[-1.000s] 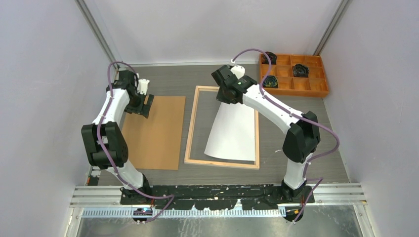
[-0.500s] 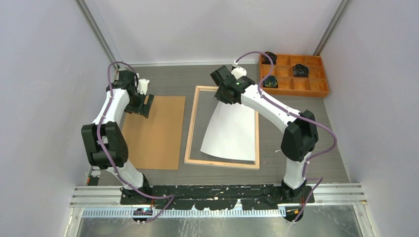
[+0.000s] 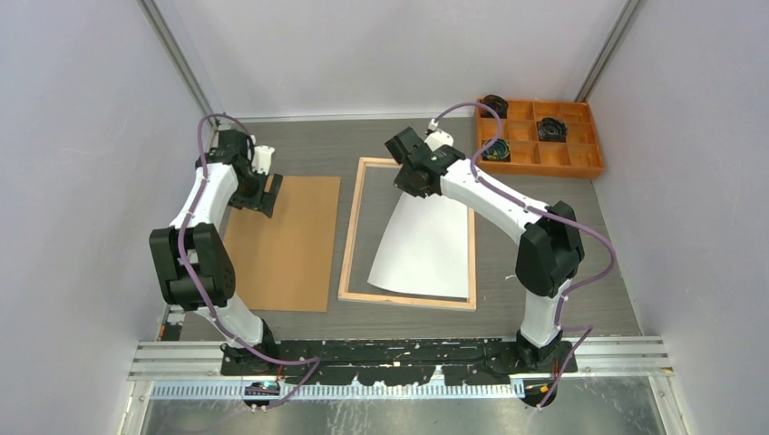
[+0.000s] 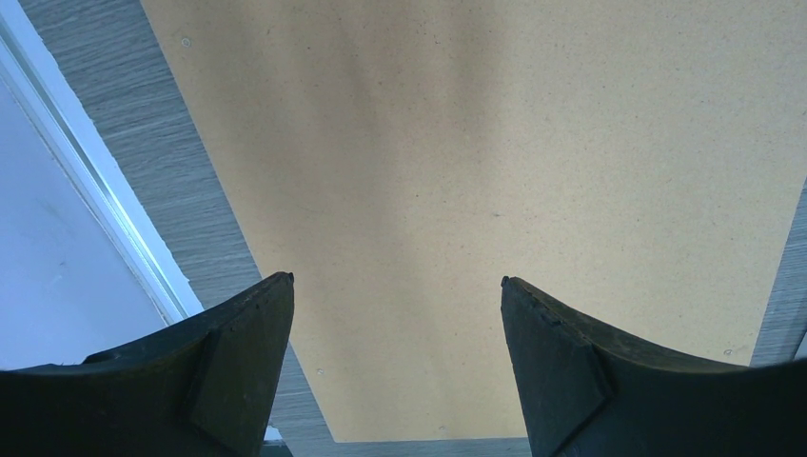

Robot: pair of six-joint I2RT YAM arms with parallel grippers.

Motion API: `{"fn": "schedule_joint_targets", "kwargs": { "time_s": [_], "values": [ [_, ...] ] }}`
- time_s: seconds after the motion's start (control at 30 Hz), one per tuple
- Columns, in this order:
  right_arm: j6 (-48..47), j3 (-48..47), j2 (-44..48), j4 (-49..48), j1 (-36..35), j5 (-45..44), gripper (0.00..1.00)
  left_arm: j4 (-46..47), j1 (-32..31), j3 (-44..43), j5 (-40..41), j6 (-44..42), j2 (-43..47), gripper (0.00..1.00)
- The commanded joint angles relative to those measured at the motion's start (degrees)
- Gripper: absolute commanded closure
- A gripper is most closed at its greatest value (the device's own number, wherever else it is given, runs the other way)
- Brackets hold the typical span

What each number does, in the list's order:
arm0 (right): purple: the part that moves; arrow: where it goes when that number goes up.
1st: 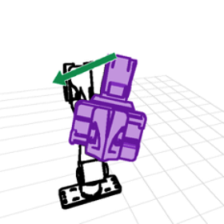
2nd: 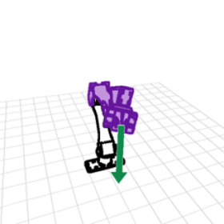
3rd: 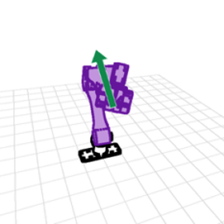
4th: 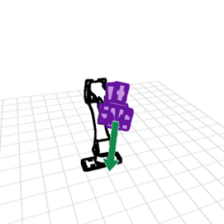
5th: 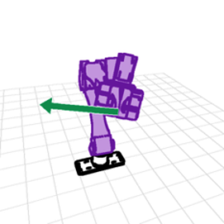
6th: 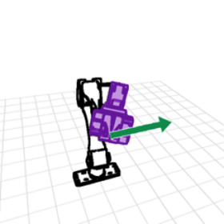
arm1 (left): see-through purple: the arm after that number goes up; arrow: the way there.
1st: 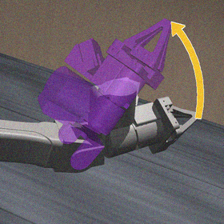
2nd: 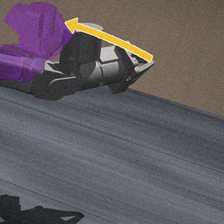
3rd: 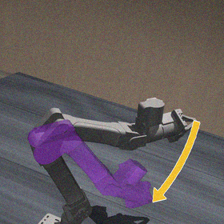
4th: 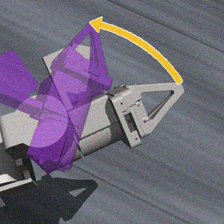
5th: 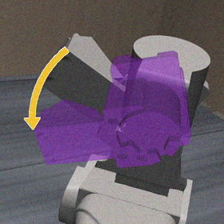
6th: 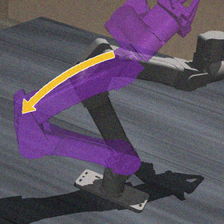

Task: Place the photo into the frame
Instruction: Turn over the photo from the photo frame.

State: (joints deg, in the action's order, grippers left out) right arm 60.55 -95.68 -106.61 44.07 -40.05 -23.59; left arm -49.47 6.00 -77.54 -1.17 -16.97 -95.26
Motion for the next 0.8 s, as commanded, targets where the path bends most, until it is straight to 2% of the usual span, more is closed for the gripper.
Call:
{"fn": "schedule_joint_targets", "kwargs": {
  "time_s": [0.0,0.3,0.77],
  "values": [
    [3.33,-0.34,3.27,-0.61,-1.88,-2.73,0.99,1.58,-0.01,-0.01,-1.03,-0.24,0.17,0.19],
    [5.89,-2.51,2.41,4.65,-2.93,-6.29,0.99,1.70,0.02,0.28,-0.89,-0.36,0.43,0.19],
    [2.98,-5.52,-0.04,6.64,-1.95,-7.56,0.99,1.66,-0.02,0.33,-1.07,-0.68,0.84,0.19]
  ]
}}
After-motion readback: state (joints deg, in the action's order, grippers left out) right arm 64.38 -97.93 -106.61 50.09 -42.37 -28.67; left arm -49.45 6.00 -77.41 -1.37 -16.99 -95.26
